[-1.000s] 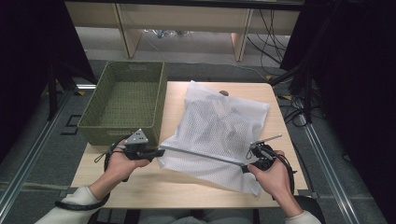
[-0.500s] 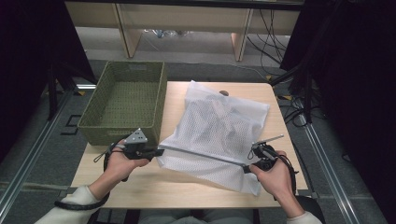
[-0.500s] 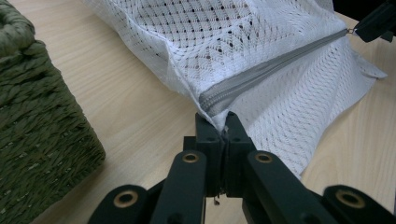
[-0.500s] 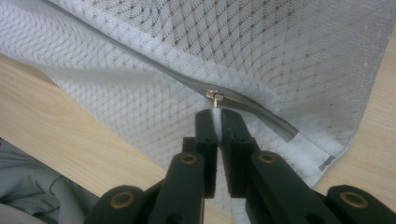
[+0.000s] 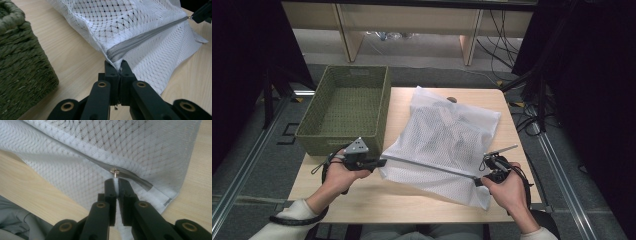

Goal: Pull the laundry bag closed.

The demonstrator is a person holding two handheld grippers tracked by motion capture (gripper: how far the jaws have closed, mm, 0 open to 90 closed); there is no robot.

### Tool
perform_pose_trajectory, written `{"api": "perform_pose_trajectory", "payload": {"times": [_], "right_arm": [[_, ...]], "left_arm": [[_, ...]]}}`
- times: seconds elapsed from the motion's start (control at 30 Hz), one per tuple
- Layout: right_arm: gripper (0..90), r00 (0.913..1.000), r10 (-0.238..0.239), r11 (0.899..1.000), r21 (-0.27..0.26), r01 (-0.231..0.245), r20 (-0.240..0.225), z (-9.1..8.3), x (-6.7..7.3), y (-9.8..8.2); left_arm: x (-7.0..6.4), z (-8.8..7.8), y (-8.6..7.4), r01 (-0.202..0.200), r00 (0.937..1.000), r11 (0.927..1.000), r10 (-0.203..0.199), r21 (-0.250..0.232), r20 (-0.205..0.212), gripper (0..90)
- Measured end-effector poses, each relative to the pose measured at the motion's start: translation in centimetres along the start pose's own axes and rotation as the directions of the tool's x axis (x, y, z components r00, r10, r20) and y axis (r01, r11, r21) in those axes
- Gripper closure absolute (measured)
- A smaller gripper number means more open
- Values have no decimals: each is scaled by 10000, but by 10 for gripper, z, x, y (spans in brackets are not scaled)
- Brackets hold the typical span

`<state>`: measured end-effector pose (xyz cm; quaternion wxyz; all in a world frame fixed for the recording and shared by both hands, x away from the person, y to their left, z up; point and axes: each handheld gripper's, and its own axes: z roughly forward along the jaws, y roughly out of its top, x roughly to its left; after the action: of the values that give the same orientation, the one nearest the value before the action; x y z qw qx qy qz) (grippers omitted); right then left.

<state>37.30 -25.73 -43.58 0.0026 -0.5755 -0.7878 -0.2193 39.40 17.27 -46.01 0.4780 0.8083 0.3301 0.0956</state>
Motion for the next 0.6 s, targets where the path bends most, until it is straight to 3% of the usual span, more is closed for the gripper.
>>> {"api": "perform_pose_trajectory", "payload": {"times": [0.13,0.2,0.23,0.27,0.3,0.37,0.6], "right_arm": [[871,10000,-47,10000,-39,47,-7,0,0,0],[870,9988,497,9984,258,-497,11,-2,3,0],[870,9986,536,9982,275,-536,-5,-2,3,0],[871,9986,524,9984,218,-523,-29,-2,3,-1],[871,10000,73,10000,40,-72,-28,-1,-1,0],[870,9998,-181,9998,-115,181,0,0,-3,0],[871,9999,131,9999,66,-132,50,-4,-6,-2]], "left_arm": [[1,-2,-1,19,10000,10000,-19,-3,5,880],[1,-2,-1,82,10000,10000,-82,-39,3,880],[1,-1,-1,109,9999,9999,-109,-49,10,880],[0,-2,0,113,9999,9999,-113,-45,-8,880],[0,-1,0,115,9999,9999,-115,-36,28,880],[1,-1,-1,93,10000,9999,-93,-61,10,880],[2,-2,-1,61,10000,10000,-61,15,-64,880]]}}
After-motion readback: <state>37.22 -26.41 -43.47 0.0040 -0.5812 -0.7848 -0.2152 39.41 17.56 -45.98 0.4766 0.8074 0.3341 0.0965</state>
